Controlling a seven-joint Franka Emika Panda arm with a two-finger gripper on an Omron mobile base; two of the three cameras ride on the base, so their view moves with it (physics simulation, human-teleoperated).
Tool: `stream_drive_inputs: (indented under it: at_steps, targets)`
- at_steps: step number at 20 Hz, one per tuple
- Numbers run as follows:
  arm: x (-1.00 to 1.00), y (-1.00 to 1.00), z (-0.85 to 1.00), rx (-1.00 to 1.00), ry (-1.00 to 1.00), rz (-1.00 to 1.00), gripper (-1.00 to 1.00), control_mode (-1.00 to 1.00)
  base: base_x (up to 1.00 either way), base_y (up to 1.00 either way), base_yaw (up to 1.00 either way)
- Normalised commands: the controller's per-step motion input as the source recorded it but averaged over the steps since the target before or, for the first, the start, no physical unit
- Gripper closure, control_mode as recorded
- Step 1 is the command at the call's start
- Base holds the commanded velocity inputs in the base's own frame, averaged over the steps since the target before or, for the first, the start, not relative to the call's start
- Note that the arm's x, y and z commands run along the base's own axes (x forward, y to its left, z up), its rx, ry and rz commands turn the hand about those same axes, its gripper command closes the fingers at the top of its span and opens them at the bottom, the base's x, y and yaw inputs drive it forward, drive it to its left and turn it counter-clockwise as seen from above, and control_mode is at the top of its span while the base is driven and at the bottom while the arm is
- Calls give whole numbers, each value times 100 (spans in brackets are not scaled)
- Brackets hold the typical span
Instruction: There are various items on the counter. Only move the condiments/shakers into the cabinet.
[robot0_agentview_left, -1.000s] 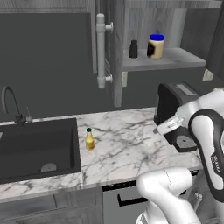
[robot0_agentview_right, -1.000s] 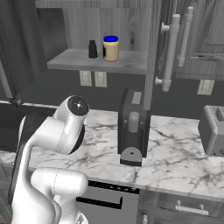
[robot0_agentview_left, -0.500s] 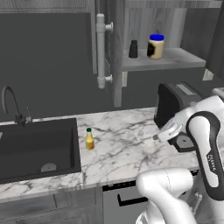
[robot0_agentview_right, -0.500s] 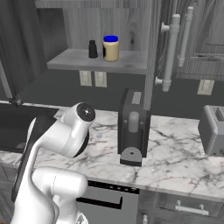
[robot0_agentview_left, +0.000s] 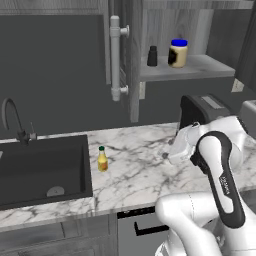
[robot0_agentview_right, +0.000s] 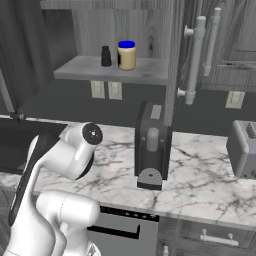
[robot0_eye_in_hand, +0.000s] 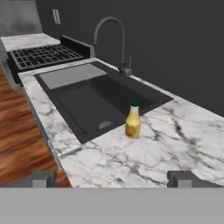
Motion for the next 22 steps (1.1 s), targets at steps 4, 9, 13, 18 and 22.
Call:
stream_drive_inputs:
  at_steps: [4, 9, 13, 18, 22]
  targets:
    - [27, 38, 0, 0, -14, 14, -100, -100, 0, 0, 0]
    - [27, 18, 0, 0, -1, 20, -100, -100, 0, 0, 0]
    - [27, 7, 0, 0, 0, 22, -100, -100, 0, 0, 0]
    - [26, 0, 0, 0, 0, 25, -100, -100, 0, 0, 0]
    - [26, 10, -10, 0, 0, 22, -100, -100, 0, 0, 0]
